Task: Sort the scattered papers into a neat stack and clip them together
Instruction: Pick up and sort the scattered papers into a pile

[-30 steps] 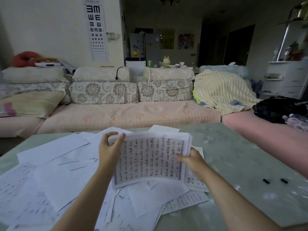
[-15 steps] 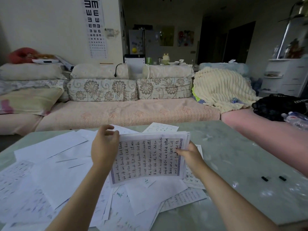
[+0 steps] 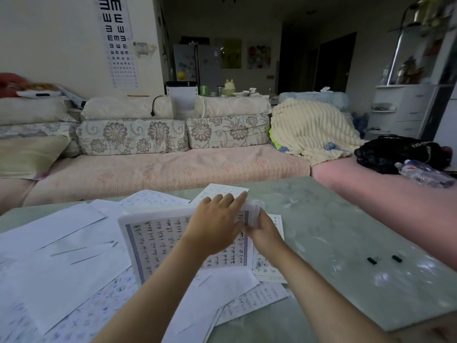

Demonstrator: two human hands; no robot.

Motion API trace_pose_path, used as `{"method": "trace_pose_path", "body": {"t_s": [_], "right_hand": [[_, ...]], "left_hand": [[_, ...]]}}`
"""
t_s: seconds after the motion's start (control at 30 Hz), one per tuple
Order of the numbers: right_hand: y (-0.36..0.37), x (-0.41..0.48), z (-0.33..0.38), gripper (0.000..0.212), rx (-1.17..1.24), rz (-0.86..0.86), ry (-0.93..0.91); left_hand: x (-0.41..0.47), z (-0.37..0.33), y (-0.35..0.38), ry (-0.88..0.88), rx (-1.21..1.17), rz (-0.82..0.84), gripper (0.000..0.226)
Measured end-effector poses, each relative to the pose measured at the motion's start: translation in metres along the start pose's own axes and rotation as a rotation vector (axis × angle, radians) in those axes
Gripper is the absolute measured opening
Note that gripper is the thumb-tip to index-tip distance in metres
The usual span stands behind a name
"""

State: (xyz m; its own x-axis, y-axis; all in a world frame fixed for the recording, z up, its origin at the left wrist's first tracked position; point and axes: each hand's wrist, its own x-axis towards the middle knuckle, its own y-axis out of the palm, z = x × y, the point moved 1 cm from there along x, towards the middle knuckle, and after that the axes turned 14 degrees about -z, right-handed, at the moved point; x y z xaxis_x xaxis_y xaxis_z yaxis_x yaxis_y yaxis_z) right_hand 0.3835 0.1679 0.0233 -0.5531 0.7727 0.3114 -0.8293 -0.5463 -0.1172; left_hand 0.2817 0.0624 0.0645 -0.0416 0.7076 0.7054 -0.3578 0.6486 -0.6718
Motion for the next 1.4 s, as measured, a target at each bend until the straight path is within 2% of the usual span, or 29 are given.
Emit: {"method": "trace_pose_path", "body": {"t_s": [0.2,0.43,0.6,0.7,0.77,0.83,0.87,0.93,1.0,1.1,1.23,1.4], "right_hand": [[0.001,0.008,-0.008,0.034,-0.017,-0.008,0.033],[0.012,0.009,-0.003,0.038,-0.039,-0.059,-0.023],[0.001,0.011,0.000,0.028,-0.044,-0.186,-0.067],[-0.011,0.018,-0.004,0.084,-0.116,-0.254,0.062],[-0.017,0.020,-0.006,0.101,-0.003,-0.201,0.221],[-0.020,0.023,-0.007,0.096,0.160,-0.115,0.288],[-0.021,0.025,-0.004,0.084,0.218,-0.071,0.270],[-0.020,0.025,0.007,0.051,0.235,-0.036,0.181],[-0.018,0.024,0.014,0.039,0.168,-0.058,0.106],[-0.012,0.019,0.016,0.033,0.015,-0.136,0.011],[-0.003,0.015,0.009,0.032,-0.060,-0.225,-0.051],[0.005,0.008,-0.013,0.042,-0.198,-0.168,0.011]], "left_hand": [[-0.021,0.057,-0.015,-0.128,-0.019,0.052,0.034],[-0.002,0.066,-0.020,-0.125,-0.025,0.192,0.031],[0.000,0.064,-0.020,-0.134,-0.048,0.082,0.013],[0.005,0.071,-0.032,-0.262,-0.121,-0.028,0.012],[0.010,0.075,-0.045,-0.448,-0.243,-0.067,0.014],[0.013,0.073,-0.055,-0.622,-0.465,-0.155,0.017],[0.012,0.070,-0.059,-0.688,-0.611,-0.200,0.019],[0.006,0.063,-0.061,-0.818,-0.867,-0.249,0.023],[-0.005,0.060,-0.053,-0.952,-0.998,-0.262,0.023],[-0.021,0.052,-0.032,-1.088,-1.032,-0.326,0.021],[-0.036,0.039,-0.010,-1.165,-1.083,-0.421,0.024],[-0.063,0.031,0.022,-1.205,-0.987,-0.268,0.027]]}}
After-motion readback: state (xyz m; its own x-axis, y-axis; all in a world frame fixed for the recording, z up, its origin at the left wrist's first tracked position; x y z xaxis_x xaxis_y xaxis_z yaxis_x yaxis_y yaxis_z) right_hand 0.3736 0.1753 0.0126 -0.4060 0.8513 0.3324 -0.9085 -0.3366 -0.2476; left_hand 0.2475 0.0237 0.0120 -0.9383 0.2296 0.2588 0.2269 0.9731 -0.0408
